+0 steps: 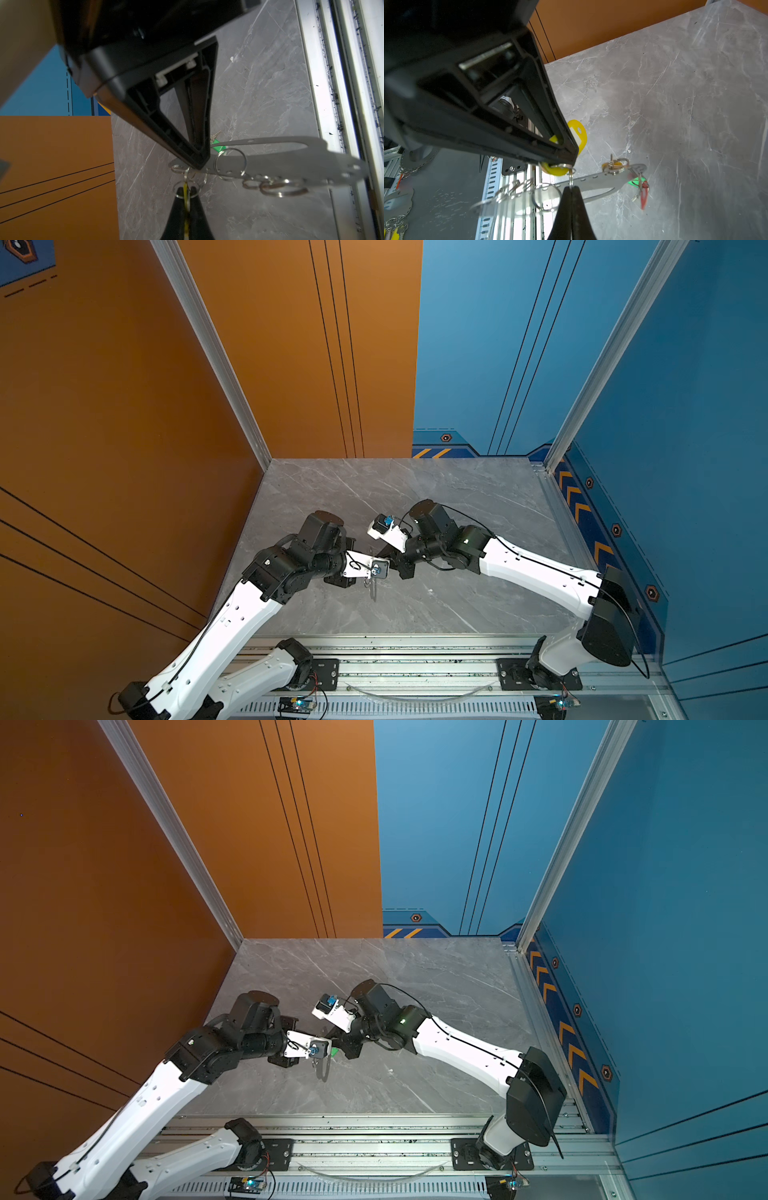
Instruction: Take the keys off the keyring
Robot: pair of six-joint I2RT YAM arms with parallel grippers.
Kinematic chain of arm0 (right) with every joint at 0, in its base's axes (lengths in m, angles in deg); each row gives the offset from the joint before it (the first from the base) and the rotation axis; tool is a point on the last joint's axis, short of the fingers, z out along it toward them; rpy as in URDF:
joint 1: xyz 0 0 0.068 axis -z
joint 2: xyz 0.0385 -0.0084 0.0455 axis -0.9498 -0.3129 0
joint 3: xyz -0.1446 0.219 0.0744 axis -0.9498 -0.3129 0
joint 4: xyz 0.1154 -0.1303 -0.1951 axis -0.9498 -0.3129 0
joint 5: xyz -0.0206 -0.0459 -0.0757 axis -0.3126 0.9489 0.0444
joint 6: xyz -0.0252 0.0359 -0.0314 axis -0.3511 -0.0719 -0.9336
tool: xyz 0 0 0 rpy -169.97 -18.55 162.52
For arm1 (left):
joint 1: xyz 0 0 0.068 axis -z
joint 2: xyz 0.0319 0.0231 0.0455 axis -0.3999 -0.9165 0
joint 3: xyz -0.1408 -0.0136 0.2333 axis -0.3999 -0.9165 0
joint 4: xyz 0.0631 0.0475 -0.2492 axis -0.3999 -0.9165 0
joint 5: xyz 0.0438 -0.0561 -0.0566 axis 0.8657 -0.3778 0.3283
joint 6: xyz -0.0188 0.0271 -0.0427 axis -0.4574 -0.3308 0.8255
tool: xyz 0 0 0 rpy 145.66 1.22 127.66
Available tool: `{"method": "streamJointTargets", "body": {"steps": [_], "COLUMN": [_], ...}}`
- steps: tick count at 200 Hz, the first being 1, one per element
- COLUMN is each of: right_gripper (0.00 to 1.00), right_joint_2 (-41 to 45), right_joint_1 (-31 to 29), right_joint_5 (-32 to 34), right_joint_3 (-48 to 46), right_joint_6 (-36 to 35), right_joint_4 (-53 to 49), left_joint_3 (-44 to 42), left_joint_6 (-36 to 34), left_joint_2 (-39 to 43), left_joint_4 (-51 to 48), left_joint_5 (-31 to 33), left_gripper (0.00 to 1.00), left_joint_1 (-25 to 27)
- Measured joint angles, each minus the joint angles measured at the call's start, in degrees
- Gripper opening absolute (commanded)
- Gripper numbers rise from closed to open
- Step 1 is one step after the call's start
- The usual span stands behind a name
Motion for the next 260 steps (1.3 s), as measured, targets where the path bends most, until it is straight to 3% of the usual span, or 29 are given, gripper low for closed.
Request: {"method": "streamJointTargets", "body": {"steps": [115, 260], "right_gripper": [0.00, 0.00], "right_joint_2": [-2.1, -2.3], "right_joint_1": [-2.2, -2.5], "right_joint_5": [-0.6, 2.6], "right_joint_3": [2.4, 2.9], "right_joint_6": [1.8, 9.0], "right_joint_4": [-3.8, -2.8], "left_joint_3": [0.1, -0.2], "left_joint_6": [-2.4, -5.7], "left_joint_2": [-0.4, 0.9], "left_joint_4": [-3.1, -3.3], "left_joint_5": [2.3, 6.1], "left_gripper": [0.00, 0.00], "left_joint_1": [2.2, 3.3]}}
